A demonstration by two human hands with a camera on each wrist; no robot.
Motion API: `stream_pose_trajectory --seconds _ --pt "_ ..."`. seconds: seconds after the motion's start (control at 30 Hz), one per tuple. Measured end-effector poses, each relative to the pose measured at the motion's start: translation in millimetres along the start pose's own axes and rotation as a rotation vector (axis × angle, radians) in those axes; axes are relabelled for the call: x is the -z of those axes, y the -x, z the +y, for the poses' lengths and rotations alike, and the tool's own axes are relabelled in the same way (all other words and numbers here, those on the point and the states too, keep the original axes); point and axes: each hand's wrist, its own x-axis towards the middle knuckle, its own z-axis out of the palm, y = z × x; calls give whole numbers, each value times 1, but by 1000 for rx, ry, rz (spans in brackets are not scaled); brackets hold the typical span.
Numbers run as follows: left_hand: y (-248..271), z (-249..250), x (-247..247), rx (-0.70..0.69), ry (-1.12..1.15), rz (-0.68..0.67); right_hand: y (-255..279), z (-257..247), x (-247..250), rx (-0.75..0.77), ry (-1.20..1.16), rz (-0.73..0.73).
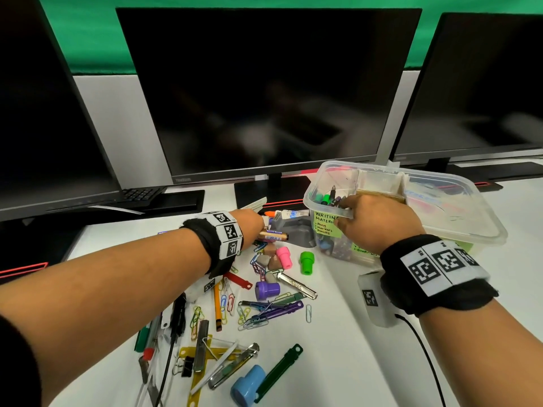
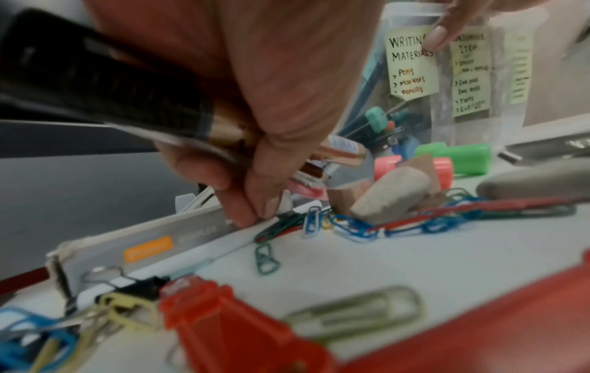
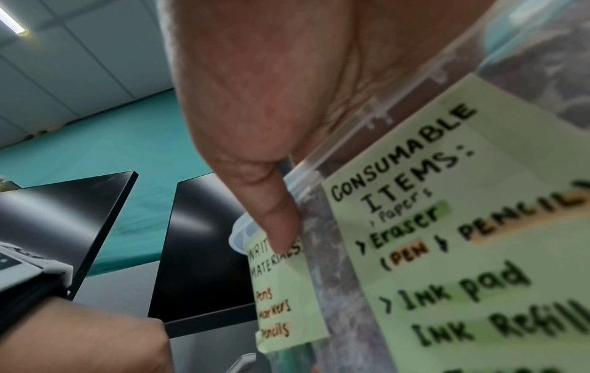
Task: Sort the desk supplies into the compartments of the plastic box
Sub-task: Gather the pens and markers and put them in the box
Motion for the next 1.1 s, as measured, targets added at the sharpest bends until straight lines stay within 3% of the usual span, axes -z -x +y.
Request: stream_pose_trajectory --seconds 0.23,0.57,0.83,1.1 --pt "3 0 -5 9 -10 -48 2 -1 0 -4 4 1" --pt "32 -30 -4 -88 117 128 1 -3 3 -26 -8 -25" --pt "78 -35 -2 -257 96 -99 2 -6 4 -25 1 -40" --pt "97 -28 -30 -290 28 -53 2 -9 8 -39 13 -67"
